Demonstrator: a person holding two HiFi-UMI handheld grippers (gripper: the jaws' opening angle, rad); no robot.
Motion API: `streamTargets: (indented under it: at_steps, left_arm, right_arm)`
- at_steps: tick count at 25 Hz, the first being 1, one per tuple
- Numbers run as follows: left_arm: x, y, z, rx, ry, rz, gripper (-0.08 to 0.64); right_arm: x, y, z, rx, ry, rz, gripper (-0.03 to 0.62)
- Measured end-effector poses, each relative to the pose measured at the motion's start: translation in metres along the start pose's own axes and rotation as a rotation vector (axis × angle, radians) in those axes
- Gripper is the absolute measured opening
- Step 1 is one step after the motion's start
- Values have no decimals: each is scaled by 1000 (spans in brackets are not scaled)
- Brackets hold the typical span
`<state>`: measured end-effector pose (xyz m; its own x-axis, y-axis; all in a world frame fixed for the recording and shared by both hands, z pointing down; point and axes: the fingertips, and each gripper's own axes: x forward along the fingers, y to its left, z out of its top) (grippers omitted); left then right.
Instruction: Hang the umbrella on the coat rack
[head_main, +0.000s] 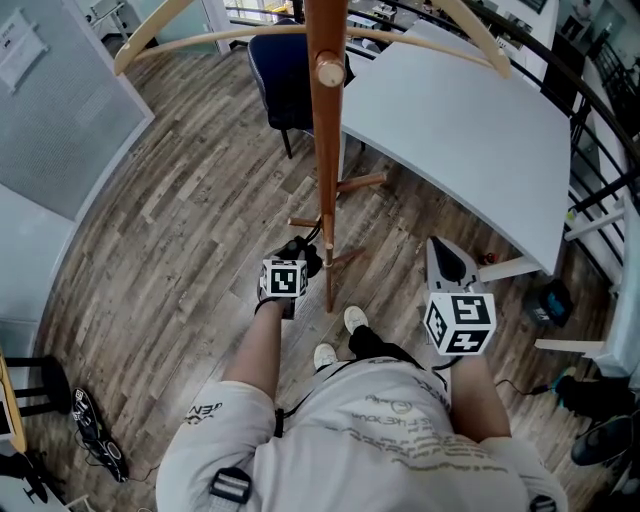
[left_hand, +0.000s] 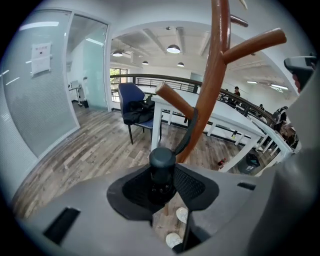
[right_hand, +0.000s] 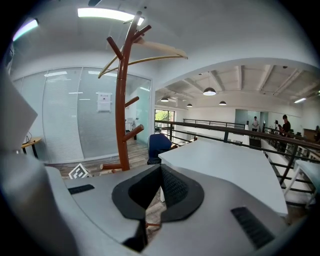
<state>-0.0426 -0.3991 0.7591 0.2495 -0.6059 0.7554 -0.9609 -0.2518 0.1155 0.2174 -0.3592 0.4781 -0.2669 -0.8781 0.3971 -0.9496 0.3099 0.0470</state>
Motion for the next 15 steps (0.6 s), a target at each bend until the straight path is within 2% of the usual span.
streamTargets:
  at_steps: [4,5,6,10,15]
  left_arm:
    - [8,-5,-12,-29,6,-9,141]
    - [6,-6,-10,-40,-17,-5,64]
    - [5,-6,-5,-49,-40,-5,52]
    - [4,-3,14,-61,-79,-16,48]
    - [-14,-2,13,-43,-116,-6,12]
  right_arm:
    - [-3,-1,-7,-7,7,-5,0]
    - [-4,-1,-8,-8,7,-5,0]
    - [-5,-2,-9,-8,7,-5,0]
    - [-4,2,-5,-7,9,-4,0]
    - [-1,9,-6,-1,12,7,0]
